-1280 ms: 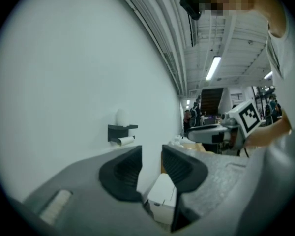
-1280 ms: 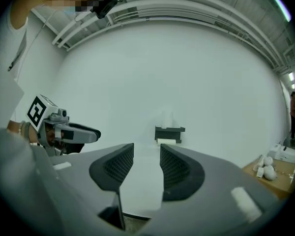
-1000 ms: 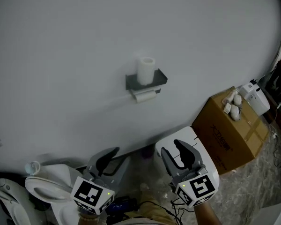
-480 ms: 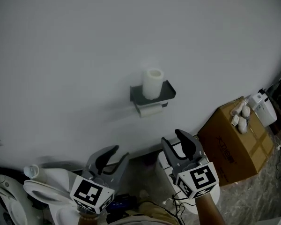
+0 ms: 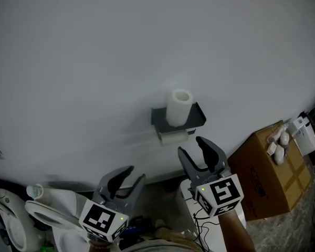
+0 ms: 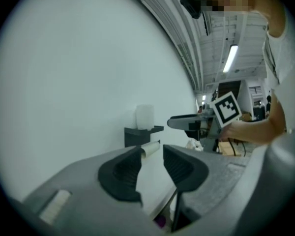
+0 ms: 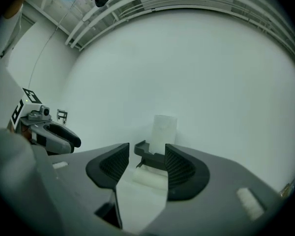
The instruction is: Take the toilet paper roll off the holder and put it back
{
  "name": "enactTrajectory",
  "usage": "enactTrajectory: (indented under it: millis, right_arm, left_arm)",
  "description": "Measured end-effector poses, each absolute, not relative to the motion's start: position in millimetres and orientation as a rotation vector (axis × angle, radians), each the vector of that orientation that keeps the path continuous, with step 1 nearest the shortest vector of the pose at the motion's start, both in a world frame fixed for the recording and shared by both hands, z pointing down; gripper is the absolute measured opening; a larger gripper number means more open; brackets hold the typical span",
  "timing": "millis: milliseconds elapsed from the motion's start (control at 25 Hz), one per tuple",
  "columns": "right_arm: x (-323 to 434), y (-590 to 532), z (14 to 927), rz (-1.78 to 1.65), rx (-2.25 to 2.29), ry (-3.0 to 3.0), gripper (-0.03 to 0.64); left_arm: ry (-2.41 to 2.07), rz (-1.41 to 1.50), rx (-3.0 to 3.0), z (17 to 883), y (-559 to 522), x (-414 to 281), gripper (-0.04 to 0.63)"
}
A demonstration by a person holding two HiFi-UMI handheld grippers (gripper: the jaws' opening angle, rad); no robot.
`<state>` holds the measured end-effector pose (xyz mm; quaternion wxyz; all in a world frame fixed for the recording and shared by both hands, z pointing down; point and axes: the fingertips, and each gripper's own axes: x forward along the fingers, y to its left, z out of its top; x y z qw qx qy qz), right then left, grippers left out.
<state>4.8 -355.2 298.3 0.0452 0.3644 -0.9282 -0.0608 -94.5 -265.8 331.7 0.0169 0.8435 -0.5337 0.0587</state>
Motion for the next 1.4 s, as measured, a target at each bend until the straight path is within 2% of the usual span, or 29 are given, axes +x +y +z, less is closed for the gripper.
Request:
enactTrajectory:
  millis: [640,1400]
  right_arm:
    - [-17.6,-435.8,273.9,-0.181,0.999,-2.868,0.235]
    - [-23.4,-448.7,263.2,-0.161,0.901,-2.927,0.236]
  left_arm:
    - [-1.772,0.154,2.547,337.6,-290.0,-100.7,0.132]
    - [-1.835,0.169,2.517,334.2,-287.0,-105.7,0.14]
